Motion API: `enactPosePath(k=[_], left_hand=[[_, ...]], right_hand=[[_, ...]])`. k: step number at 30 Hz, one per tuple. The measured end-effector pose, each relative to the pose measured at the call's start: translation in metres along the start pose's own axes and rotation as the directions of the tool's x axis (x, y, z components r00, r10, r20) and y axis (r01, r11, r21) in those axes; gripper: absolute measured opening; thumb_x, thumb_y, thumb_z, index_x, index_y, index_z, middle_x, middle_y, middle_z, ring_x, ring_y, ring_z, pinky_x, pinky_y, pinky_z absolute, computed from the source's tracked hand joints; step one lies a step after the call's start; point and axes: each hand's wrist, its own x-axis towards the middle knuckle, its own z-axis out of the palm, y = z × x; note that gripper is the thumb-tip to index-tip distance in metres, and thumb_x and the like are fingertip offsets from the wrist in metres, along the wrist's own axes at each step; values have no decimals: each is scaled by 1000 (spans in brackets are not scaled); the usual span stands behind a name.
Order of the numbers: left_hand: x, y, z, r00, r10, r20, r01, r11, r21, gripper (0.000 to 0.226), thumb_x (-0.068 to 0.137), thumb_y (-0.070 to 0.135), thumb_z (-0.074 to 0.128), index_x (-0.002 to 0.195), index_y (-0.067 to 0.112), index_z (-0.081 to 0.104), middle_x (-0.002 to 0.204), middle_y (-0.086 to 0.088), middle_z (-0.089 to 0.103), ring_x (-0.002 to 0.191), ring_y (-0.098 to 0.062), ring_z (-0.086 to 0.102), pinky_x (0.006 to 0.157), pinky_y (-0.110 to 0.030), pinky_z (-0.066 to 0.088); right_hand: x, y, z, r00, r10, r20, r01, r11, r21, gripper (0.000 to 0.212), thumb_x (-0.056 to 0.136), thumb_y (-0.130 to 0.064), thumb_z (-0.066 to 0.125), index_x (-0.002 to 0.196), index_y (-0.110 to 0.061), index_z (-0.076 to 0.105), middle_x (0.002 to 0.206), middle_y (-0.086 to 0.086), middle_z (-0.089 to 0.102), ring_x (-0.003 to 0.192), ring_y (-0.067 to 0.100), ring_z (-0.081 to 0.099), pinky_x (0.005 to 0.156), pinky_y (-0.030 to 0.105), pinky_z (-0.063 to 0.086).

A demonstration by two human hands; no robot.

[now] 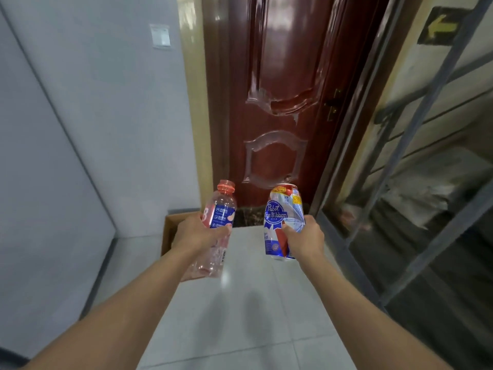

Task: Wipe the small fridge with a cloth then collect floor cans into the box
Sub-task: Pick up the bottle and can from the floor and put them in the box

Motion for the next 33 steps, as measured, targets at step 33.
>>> enactPosePath(k=[33], left_hand=[[301, 71, 107, 592, -630, -502, 496, 776, -390, 50, 67, 47, 77, 99, 15, 56, 78, 1, 60, 65, -11, 57, 48, -22, 39]], right_hand=[[457, -121, 195, 649, -302, 699, 440, 898, -20, 28, 81, -14, 65, 106, -6, 56, 107, 13, 64, 93, 28, 63, 76, 32, 50]])
